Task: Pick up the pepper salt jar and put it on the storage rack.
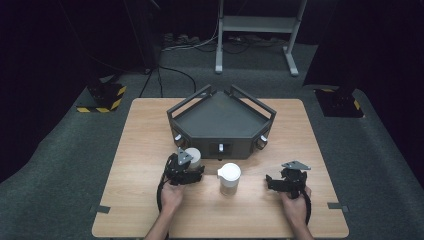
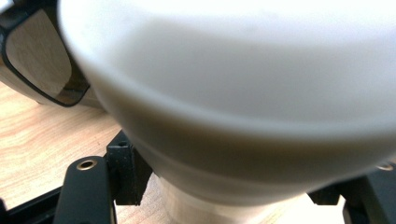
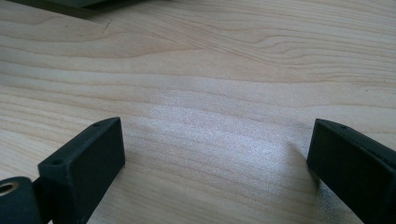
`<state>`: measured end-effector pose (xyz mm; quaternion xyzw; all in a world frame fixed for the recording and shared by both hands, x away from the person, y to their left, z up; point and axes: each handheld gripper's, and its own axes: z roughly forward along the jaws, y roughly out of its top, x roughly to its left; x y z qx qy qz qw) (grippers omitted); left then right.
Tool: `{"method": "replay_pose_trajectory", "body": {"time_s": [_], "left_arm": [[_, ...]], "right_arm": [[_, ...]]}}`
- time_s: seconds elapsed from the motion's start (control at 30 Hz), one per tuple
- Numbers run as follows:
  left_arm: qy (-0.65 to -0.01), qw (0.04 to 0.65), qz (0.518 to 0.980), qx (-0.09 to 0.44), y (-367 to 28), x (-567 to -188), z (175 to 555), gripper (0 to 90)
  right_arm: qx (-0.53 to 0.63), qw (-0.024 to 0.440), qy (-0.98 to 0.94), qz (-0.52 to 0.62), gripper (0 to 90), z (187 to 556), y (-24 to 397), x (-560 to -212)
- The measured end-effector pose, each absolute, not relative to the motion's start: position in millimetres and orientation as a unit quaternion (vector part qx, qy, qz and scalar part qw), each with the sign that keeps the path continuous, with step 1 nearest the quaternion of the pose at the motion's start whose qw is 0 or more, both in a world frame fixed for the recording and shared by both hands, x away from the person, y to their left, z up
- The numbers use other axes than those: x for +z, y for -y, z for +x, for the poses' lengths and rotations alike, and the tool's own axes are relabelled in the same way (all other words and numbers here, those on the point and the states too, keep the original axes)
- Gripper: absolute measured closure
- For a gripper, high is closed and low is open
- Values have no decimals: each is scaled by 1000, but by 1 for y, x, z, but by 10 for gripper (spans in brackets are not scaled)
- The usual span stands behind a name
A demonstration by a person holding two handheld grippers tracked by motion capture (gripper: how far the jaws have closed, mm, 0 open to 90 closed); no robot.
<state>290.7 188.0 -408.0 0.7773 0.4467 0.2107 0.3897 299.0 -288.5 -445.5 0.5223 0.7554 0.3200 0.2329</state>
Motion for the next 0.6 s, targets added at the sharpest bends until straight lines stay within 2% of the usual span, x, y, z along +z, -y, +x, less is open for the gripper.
{"method": "replay_pose_trajectory", "body": {"time_s": [0.6], "left_arm": [[-429, 397, 787, 196, -199, -375, 296, 309]], "right_arm": [[320, 233, -755, 522, 36, 299, 288, -446]]}}
